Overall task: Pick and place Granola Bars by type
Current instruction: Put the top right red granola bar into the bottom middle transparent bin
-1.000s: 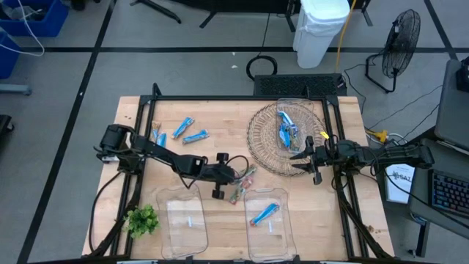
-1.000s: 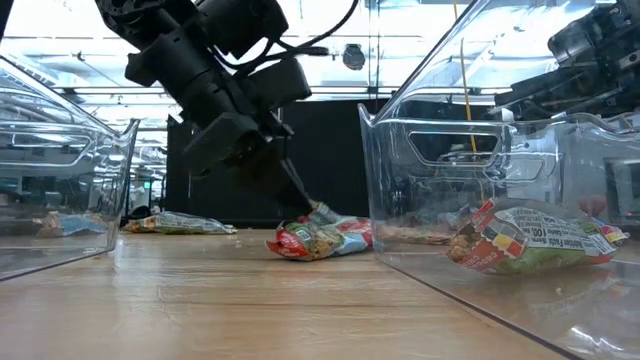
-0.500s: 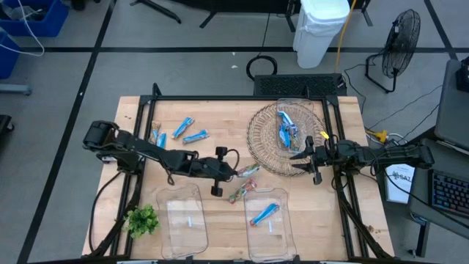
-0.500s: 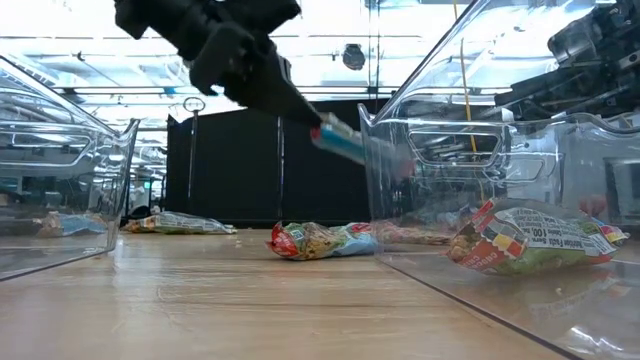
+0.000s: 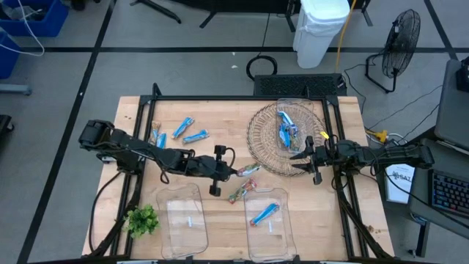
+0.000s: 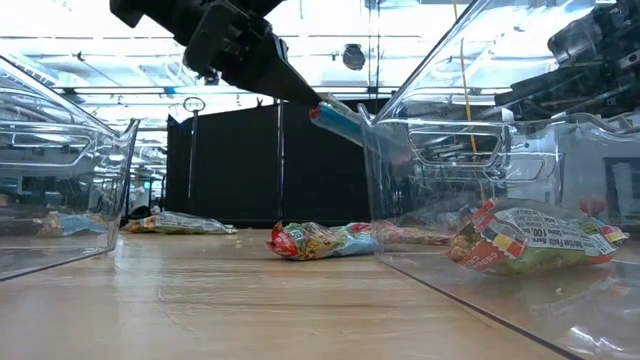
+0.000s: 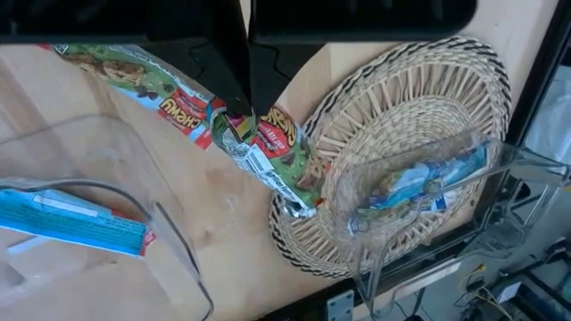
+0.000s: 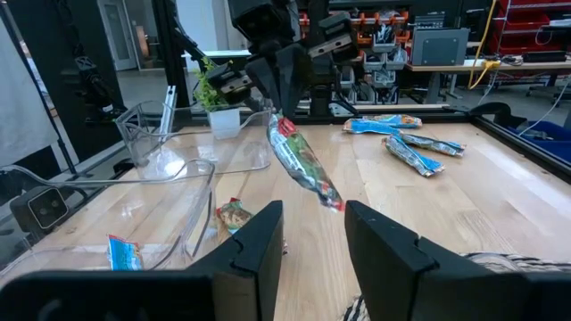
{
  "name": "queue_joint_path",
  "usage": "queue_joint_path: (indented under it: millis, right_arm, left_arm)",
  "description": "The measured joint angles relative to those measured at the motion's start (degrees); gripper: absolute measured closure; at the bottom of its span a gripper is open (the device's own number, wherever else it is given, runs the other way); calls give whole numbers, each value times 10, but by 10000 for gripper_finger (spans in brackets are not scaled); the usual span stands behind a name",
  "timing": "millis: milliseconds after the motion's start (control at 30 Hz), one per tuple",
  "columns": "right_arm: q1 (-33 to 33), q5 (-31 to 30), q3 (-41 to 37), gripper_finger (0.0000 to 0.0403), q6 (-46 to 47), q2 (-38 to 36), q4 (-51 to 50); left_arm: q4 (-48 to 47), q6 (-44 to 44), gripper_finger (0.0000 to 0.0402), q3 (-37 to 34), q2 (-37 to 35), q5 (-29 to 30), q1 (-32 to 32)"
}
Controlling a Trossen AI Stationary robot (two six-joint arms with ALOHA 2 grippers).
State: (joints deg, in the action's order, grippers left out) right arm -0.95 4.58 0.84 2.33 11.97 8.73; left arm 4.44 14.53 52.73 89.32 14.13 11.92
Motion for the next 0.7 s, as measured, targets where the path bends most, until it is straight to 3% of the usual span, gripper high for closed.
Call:
queue_joint_path:
  millis: [600, 700]
  right_arm:
    - [0, 0, 0, 289, 0, 0, 0]
    - [0, 0, 0, 289, 0, 0, 0]
  left_arm:
    - [6, 5, 401, 0, 0, -2, 0]
    - [47, 25, 401, 0, 0, -33, 0]
